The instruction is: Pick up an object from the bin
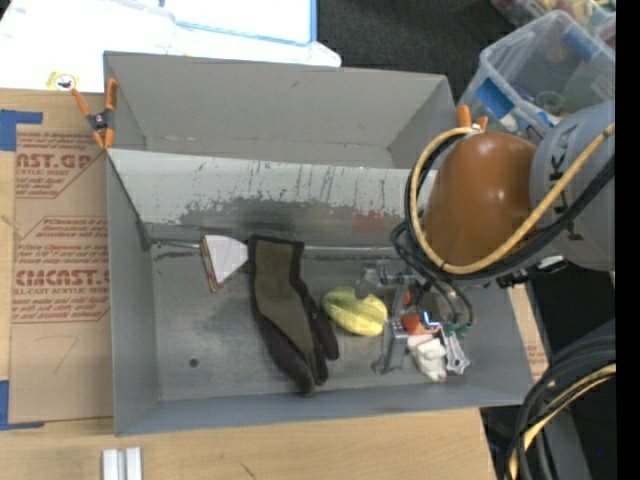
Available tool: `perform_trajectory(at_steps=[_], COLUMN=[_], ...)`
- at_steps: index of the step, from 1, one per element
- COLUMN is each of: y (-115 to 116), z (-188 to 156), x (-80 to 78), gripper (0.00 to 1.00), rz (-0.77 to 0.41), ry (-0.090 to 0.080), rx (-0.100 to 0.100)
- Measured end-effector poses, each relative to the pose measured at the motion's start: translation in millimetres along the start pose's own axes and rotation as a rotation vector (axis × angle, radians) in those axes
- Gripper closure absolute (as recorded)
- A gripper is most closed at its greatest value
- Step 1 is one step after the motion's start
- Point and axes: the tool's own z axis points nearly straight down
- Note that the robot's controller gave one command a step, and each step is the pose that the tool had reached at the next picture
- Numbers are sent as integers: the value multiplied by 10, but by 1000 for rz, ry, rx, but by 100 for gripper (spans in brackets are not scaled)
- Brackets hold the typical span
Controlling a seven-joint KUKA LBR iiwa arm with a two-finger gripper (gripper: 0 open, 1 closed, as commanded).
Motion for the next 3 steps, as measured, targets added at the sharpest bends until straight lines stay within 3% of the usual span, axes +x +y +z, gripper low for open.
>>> perform_trajectory(at_steps=[1, 2, 3], y=[0, -89, -87], z=[-44, 587, 1040], x=[-17, -119, -130], gripper=[0, 0, 100], rz=[0, -132, 269], ry=[-8, -7, -22], rx=[0, 0, -5])
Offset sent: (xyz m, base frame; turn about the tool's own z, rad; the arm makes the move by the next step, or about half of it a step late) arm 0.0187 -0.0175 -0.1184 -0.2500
